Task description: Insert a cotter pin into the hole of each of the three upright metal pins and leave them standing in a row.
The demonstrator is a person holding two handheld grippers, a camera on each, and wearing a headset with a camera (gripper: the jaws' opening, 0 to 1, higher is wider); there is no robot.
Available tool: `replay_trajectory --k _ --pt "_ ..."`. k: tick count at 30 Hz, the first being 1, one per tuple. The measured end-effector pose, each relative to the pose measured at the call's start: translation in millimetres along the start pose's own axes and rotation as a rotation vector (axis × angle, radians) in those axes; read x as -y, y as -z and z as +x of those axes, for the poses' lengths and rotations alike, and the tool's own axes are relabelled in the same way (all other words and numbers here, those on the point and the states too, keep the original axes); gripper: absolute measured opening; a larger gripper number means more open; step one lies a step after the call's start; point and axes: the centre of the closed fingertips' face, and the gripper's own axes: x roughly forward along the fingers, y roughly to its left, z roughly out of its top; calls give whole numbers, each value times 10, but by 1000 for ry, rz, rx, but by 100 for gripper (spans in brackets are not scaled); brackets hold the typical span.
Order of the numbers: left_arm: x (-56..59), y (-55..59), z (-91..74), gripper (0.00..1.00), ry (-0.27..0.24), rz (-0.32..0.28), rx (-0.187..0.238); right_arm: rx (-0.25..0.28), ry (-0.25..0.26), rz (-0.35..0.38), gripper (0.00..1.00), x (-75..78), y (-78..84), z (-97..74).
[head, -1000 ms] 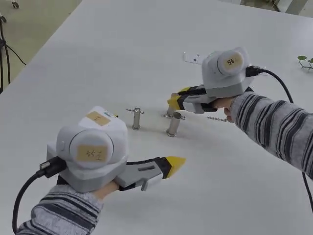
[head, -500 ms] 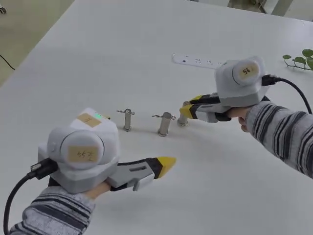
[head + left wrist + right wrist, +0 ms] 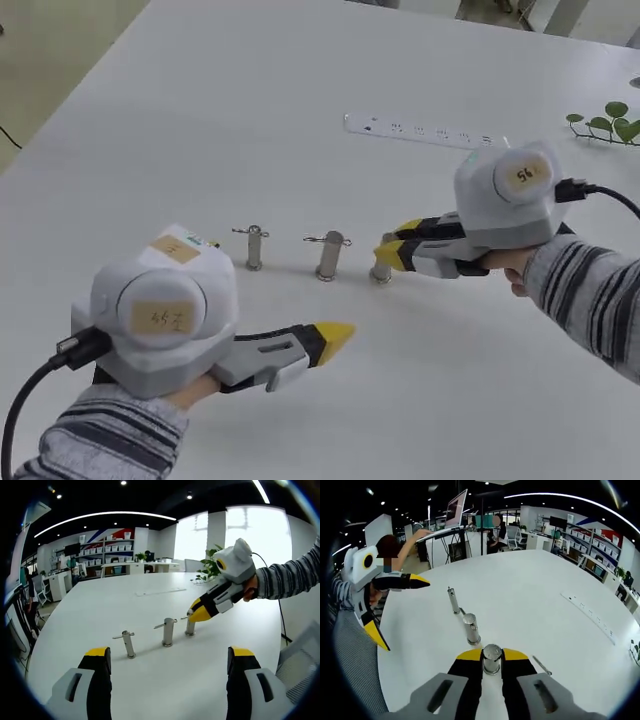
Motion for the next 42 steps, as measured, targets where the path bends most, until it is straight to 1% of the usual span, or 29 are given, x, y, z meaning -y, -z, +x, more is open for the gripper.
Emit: replay_trajectory --k 7,11,12,14,18,23,26,29,32,34,35,36,40,42 --pt "2 0 1 96 1 1 -1 -5 -25 -34 8 -194 35 -5" --pt "4 -1 0 96 1 0 -1 4 -41 -25 8 -297 36 9" --pt "4 1 0 96 1 1 -1 5 -44 -26 8 -318 36 14" --pt "5 5 0 96 1 1 -3 9 -52 -11 8 -309 38 36" --pt "13 6 2 95 4 3 -5 12 -57 -21 8 -393 38 59" --pt "26 8 3 95 6 7 -7 16 -51 -39 8 -405 33 82" --pt "24 2 1 95 5 7 -4 17 -38 -54 8 -423 42 85" --pt "21 -1 1 95 4 8 -4 32 -38 -39 9 -450 50 88" --pt "20 2 2 95 4 9 -5 42 -33 -59 9 -482 50 92" --pt "21 2 3 95 5 12 -5 50 -44 -63 9 -500 43 100" --pt "22 3 3 95 4 12 -6 53 -45 -70 9 -506 40 105" --pt "26 3 4 95 5 12 -6 57 -47 -96 9 -514 35 113" --pt "30 -4 5 95 7 11 -3 38 -39 -134 10 -513 62 140" --pt "25 -1 5 95 5 13 -4 41 -52 -165 10 -522 54 144"
